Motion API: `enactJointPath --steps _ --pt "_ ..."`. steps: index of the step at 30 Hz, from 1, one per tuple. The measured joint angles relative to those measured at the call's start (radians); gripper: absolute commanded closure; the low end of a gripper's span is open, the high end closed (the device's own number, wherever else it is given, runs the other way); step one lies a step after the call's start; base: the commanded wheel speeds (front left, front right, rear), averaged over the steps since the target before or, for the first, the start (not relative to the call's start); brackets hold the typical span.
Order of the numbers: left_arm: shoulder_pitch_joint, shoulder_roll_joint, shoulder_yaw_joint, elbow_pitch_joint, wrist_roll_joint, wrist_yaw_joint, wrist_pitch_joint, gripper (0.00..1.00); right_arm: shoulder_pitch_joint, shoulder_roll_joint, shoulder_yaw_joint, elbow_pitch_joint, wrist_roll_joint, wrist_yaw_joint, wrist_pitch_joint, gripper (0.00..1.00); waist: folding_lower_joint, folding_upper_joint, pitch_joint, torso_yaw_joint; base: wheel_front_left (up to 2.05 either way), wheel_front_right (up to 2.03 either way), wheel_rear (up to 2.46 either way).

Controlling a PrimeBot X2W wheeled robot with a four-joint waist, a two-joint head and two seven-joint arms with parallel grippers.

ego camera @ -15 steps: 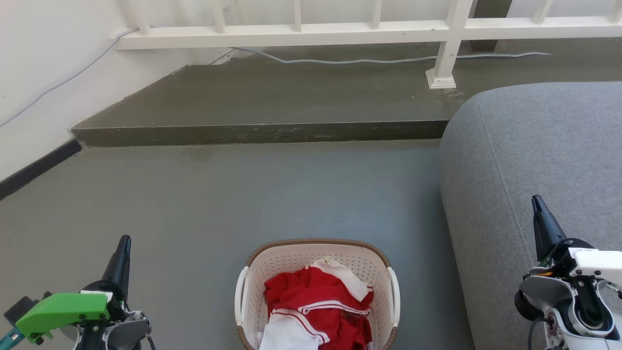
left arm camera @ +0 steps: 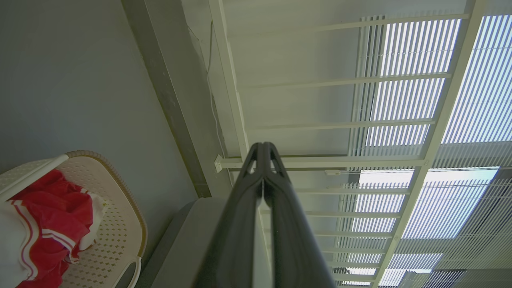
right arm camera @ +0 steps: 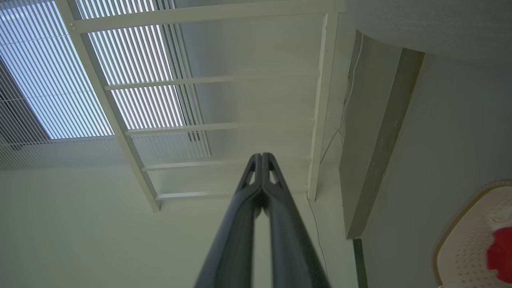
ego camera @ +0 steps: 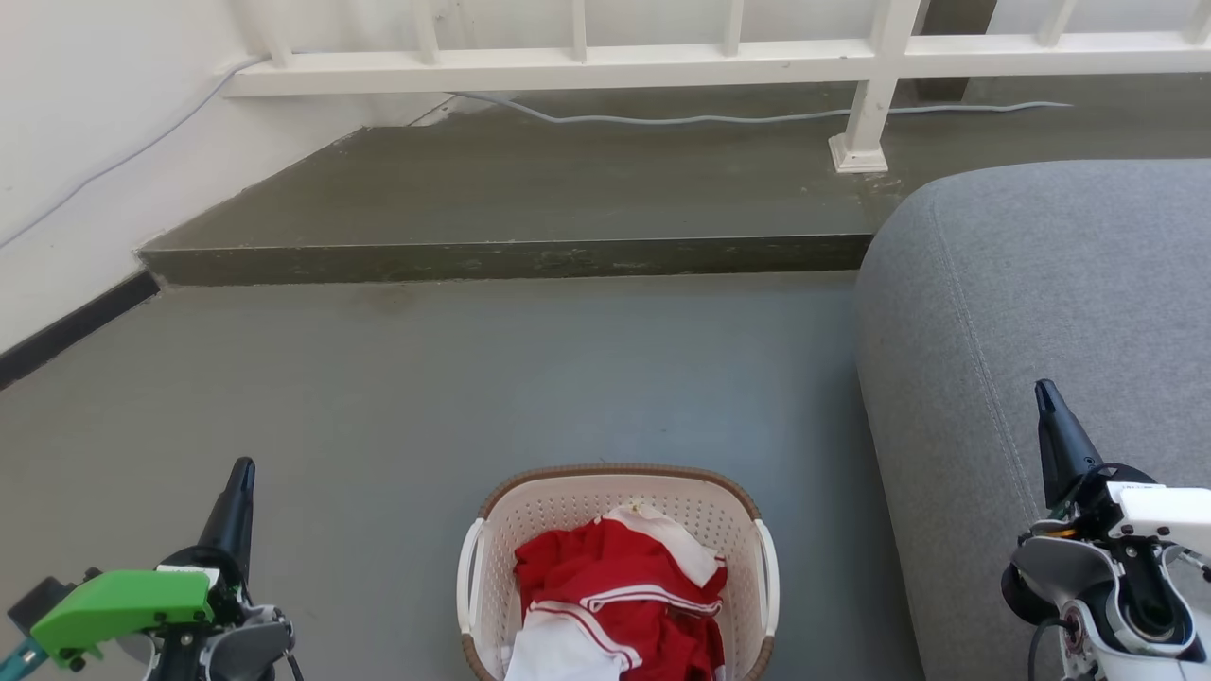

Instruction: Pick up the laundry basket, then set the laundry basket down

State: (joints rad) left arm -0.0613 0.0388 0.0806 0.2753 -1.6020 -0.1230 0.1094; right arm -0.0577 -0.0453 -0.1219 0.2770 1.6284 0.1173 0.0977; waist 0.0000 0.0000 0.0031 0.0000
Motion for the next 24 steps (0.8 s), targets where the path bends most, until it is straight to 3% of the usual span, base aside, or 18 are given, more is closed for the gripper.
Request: enactJointPath --steps 1,7,24 --pt "0.0 0.0 0.0 0.002 0.0 0.0 0.0 0.0 0.0 0.0 0.0 0.002 0.0 0.0 0.0 0.0 0.0 0.0 0.0 0.0 0.0 0.0 0.0" --pt "0.031 -0.024 -0.01 0.049 0.0 0.001 0.0 0.0 0.048 0.026 0.003 0.049 0.0 -0.004 0.0 0.0 0.0 0.0 0.0 0.0 0.0 0.0 0.0" --pt "0.031 -0.021 -0.028 0.026 0.039 0.001 -0.046 0.0 0.046 0.024 0.038 0.008 -0.03 -0.004 -0.046 0.0 0.0 0.0 0.003 -0.002 0.0 0.0 0.0"
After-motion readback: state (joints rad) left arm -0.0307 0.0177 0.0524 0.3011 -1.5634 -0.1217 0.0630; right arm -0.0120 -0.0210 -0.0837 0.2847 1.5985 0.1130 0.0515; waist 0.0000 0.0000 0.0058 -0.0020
